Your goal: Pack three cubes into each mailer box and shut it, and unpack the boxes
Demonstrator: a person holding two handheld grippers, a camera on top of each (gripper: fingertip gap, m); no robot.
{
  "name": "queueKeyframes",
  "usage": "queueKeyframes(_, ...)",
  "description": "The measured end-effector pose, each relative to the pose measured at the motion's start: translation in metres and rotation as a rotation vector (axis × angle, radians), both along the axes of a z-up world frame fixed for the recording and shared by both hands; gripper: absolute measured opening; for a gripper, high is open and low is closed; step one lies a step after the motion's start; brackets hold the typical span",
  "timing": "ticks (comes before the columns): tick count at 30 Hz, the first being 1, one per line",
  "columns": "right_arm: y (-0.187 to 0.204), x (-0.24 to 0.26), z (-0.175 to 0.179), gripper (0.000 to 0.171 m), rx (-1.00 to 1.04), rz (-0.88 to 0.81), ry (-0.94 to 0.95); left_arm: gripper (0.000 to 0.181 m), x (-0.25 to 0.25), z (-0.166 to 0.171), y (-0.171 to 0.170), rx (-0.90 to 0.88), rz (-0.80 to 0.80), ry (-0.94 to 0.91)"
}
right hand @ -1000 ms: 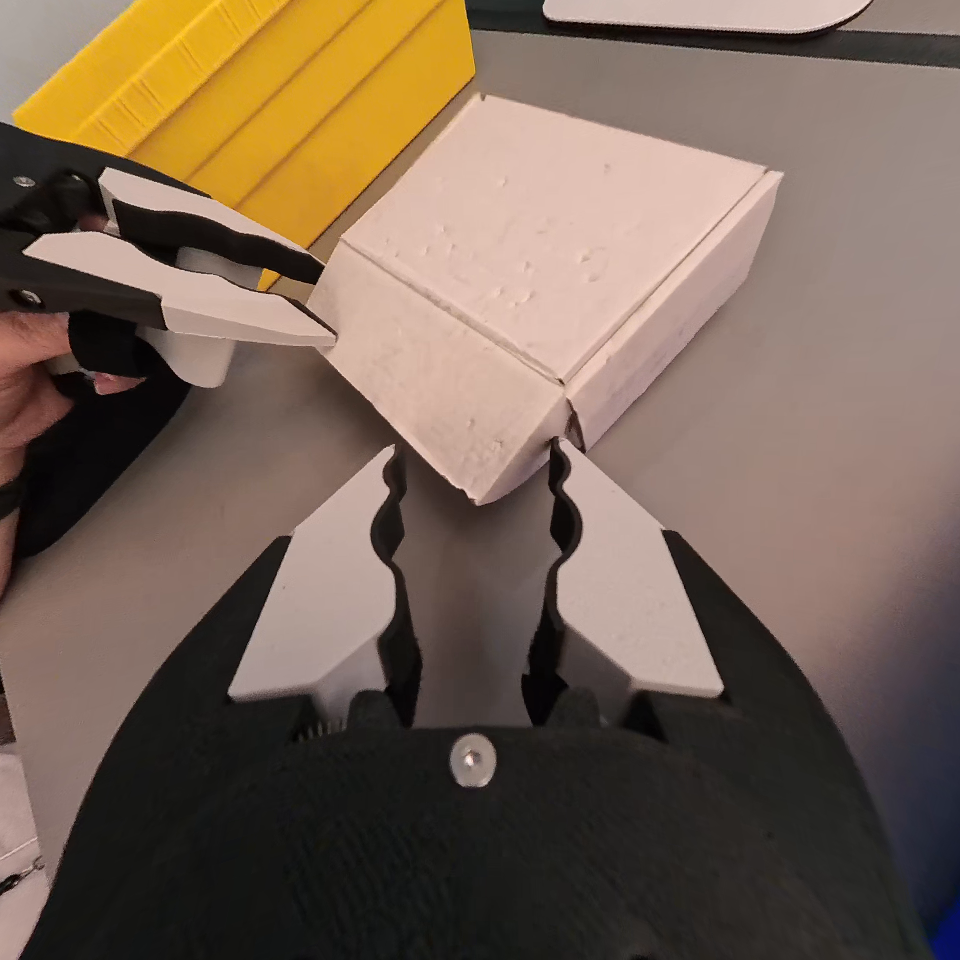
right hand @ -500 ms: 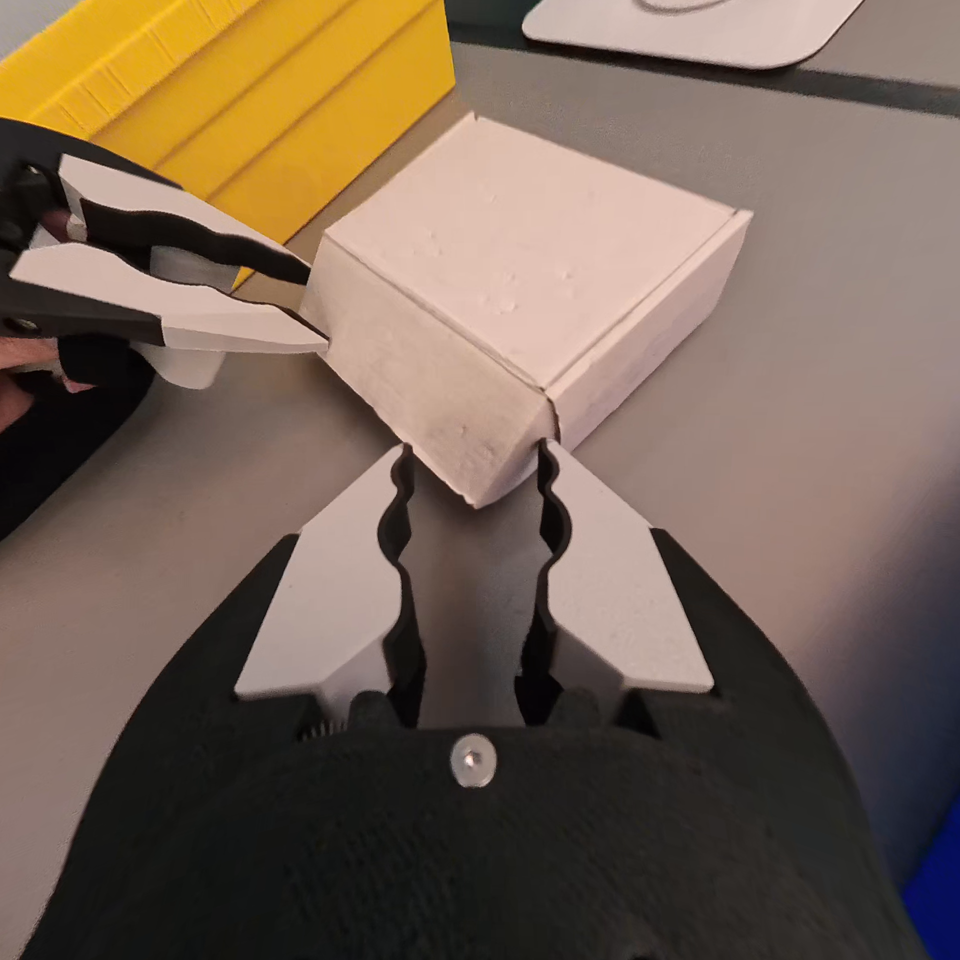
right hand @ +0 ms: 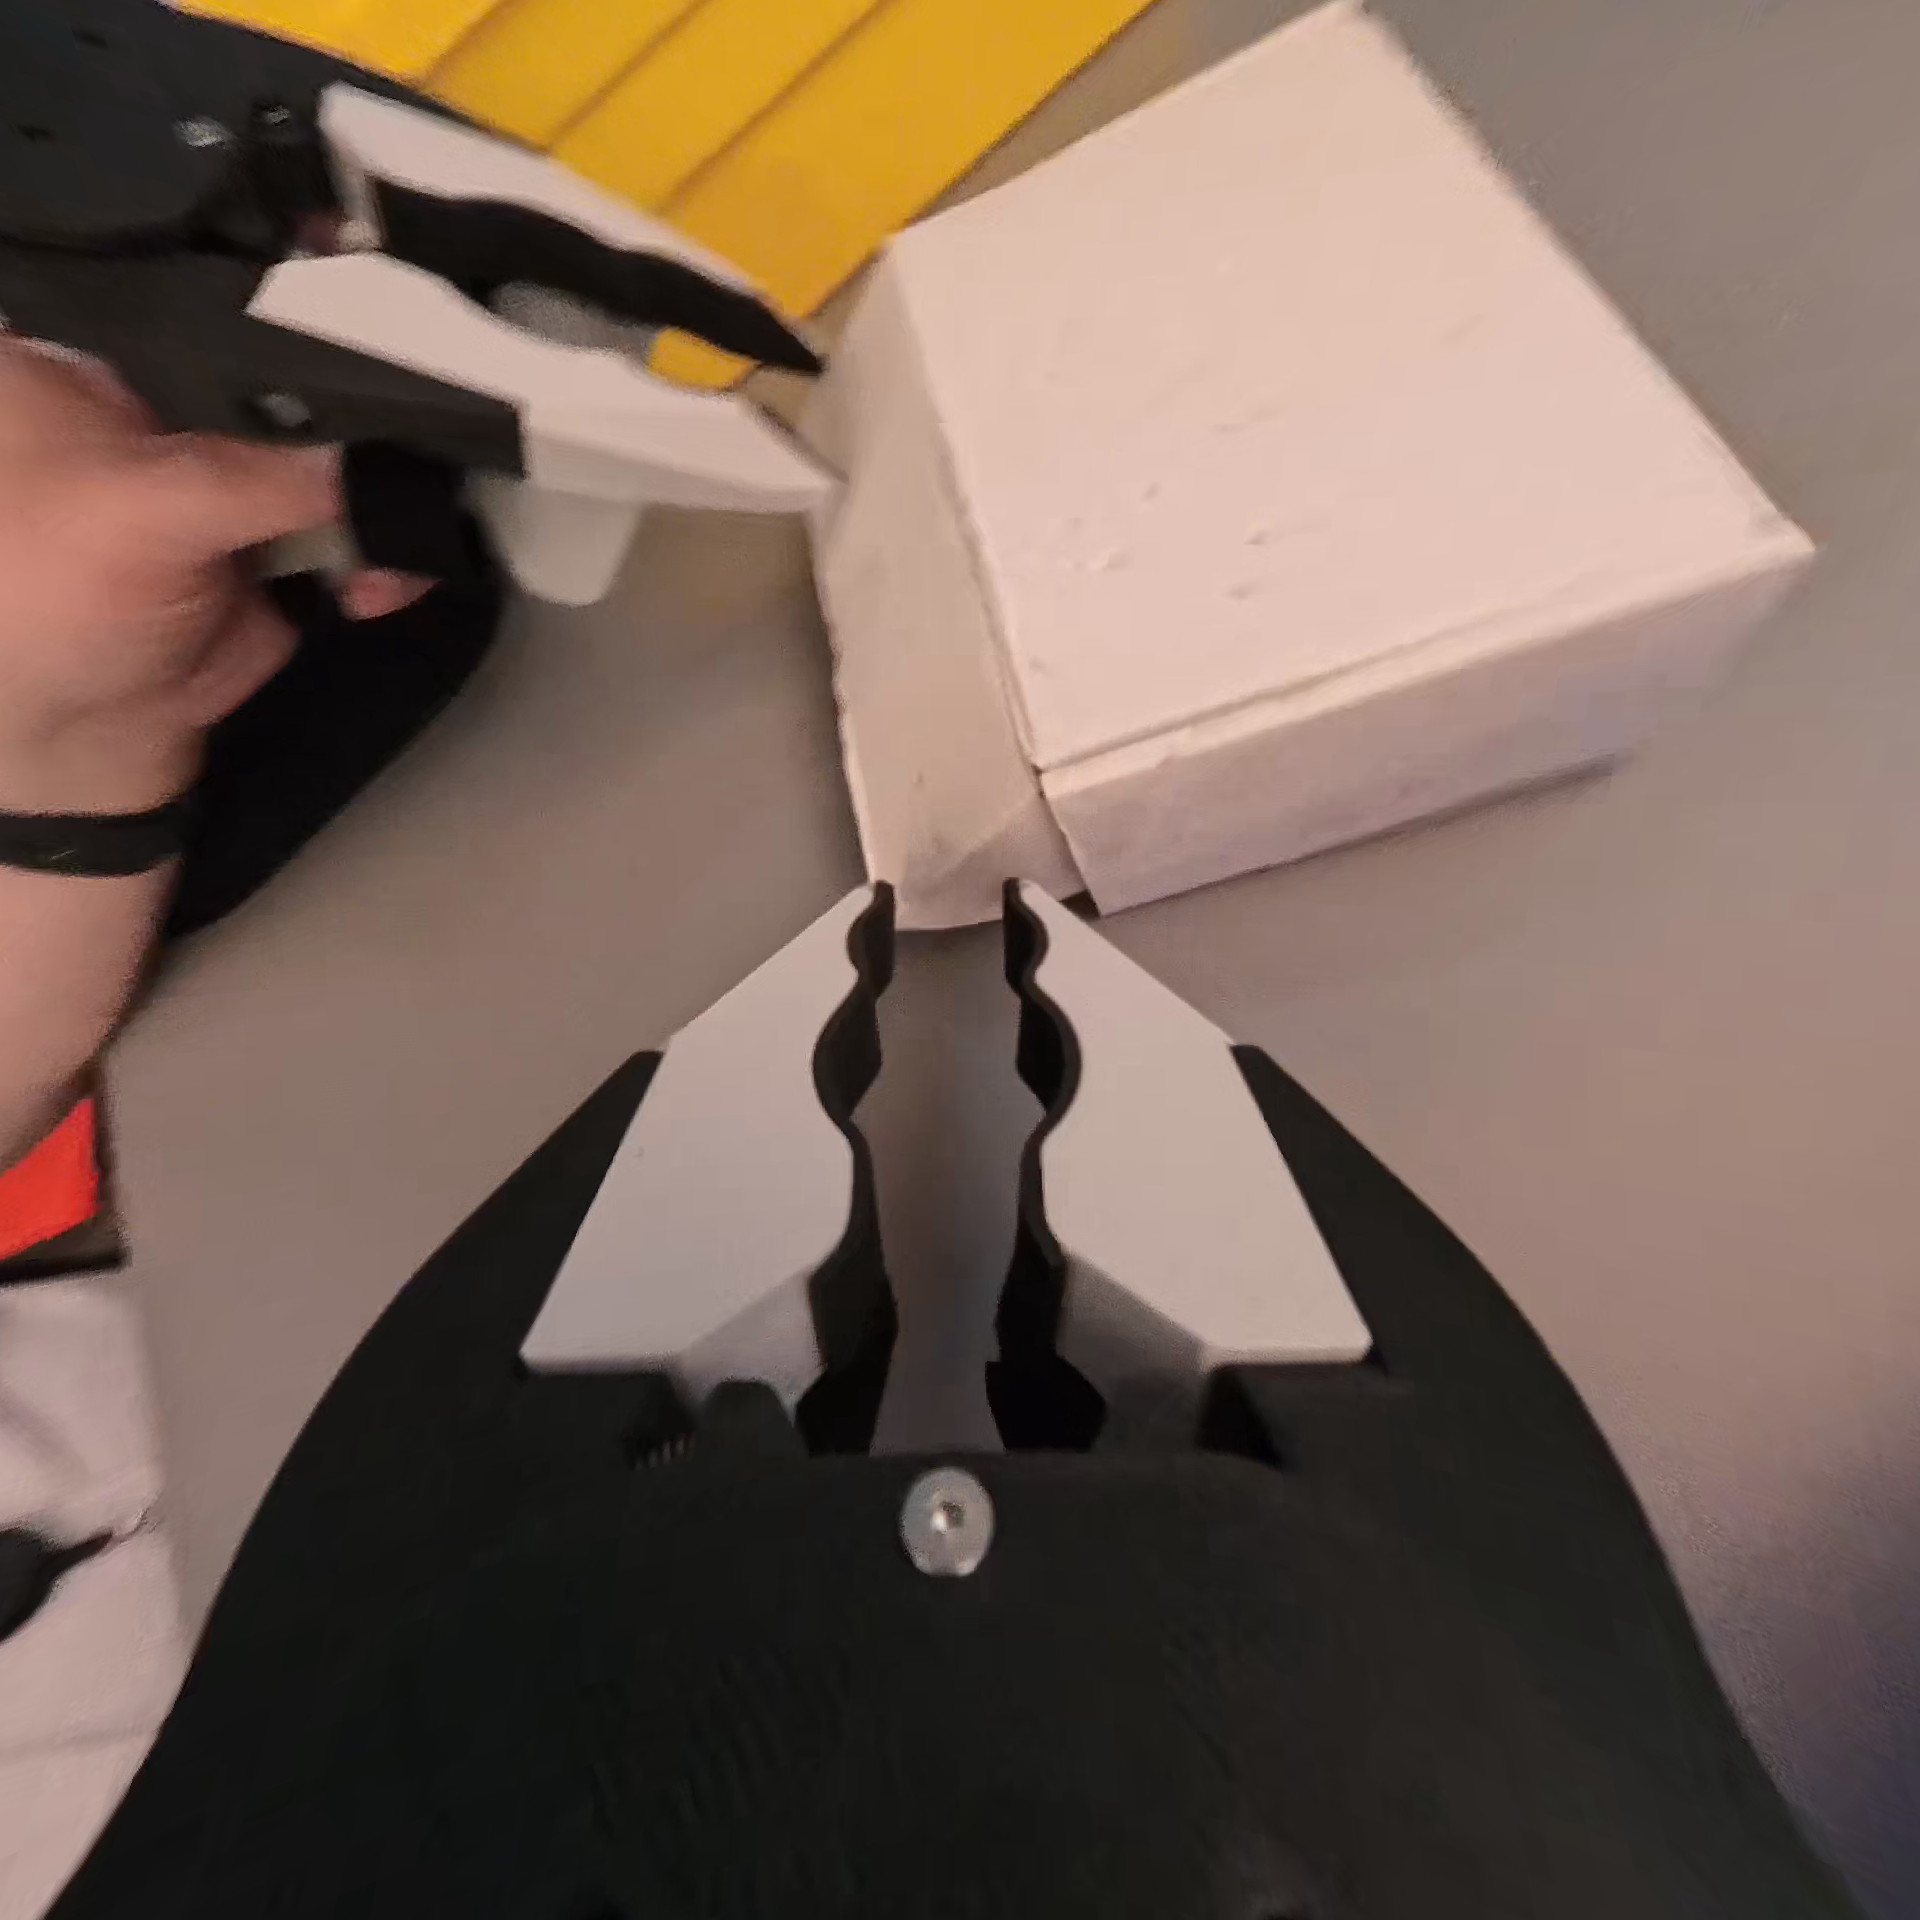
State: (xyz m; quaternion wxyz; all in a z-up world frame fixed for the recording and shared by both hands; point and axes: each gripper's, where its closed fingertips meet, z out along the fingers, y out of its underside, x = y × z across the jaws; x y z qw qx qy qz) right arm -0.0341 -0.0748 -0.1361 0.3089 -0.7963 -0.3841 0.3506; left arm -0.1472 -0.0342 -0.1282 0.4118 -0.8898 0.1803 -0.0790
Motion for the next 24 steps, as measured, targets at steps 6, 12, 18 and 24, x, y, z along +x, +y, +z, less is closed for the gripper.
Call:
queueKeyframes(6, 0.03, 0.005, 0.076, 0.037, 0.494, -0.057, 0.007, 0.068, 0.006, 0.031, -0.001, 0.101, -0.006, -0.081)
queueKeyframes(12, 0.121, 0.02, 0.1, 0.061, 0.738, -0.166, -0.33, 0.081, 0.03, 0.018, -0.01, 0.063, -0.085, -0.021)
queueKeyframes(18, 0.165, 0.001, 0.029, 0.049, 0.572, 0.119, -0.581, 0.088, 0.036, -0.003, -0.013, -0.004, -0.067, 0.06)
queueKeyframes(24, 0.128, 0.002, 0.002, 0.0, 0.326, 0.3, -0.594, 0.097, 0.029, -0.008, -0.02, -0.081, -0.13, 0.053)
